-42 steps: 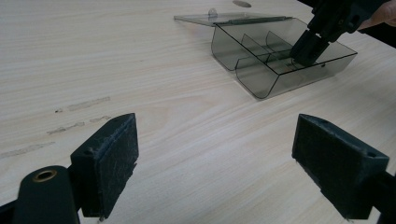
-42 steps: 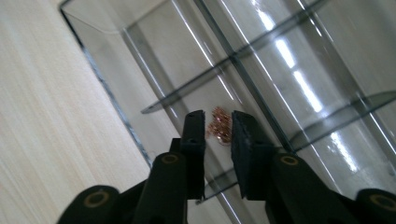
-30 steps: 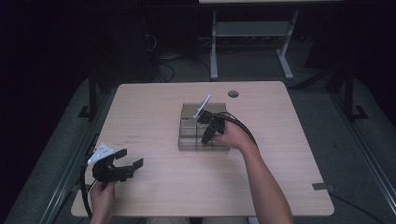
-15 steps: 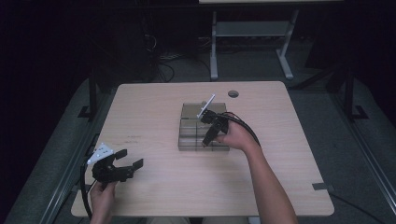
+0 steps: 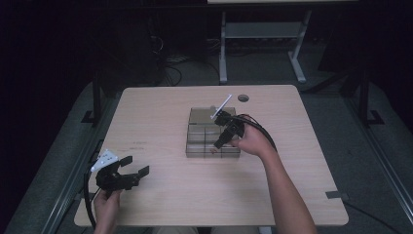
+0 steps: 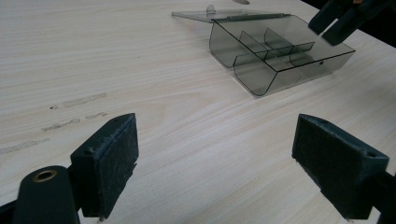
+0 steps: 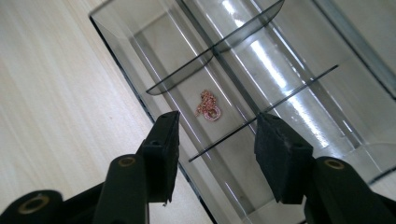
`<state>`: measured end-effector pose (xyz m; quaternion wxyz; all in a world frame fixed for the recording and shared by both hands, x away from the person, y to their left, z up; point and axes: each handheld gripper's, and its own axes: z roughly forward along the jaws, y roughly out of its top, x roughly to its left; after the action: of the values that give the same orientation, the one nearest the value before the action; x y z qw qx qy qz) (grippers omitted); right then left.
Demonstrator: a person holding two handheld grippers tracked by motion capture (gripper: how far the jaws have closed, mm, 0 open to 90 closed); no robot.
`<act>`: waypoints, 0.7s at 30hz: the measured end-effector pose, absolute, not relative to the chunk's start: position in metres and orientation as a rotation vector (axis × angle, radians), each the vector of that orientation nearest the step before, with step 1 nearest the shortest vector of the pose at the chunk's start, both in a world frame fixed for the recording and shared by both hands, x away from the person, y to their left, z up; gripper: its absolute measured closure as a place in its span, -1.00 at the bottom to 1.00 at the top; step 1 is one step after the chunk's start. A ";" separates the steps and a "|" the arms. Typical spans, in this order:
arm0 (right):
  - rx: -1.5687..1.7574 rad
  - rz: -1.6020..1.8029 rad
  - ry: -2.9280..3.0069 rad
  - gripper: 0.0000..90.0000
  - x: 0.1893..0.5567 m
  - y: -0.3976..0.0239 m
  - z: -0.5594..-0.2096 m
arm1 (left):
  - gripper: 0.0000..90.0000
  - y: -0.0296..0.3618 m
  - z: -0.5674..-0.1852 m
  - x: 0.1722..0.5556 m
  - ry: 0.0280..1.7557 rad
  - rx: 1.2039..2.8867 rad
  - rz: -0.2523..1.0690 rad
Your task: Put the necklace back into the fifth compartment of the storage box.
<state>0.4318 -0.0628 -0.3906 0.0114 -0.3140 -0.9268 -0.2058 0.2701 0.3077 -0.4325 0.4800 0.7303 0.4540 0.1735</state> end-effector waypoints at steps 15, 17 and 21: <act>-0.984 -0.664 -2.906 0.00 0.418 -0.086 -0.377 | -0.68 0.308 -0.433 0.270 1.114 1.779 0.422; -0.986 -0.664 -2.909 -0.01 0.415 -0.089 -0.376 | -0.68 0.308 -0.434 0.270 1.114 1.776 0.423; -0.982 -0.669 -2.915 -0.01 0.408 -0.095 -0.374 | -0.68 0.307 -0.434 0.270 1.116 1.773 0.427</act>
<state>0.4083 -0.0952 -0.3741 -0.0029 -0.3119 -0.9260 -0.2127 0.2702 0.3074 -0.4343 0.4809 0.7270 0.4577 0.1752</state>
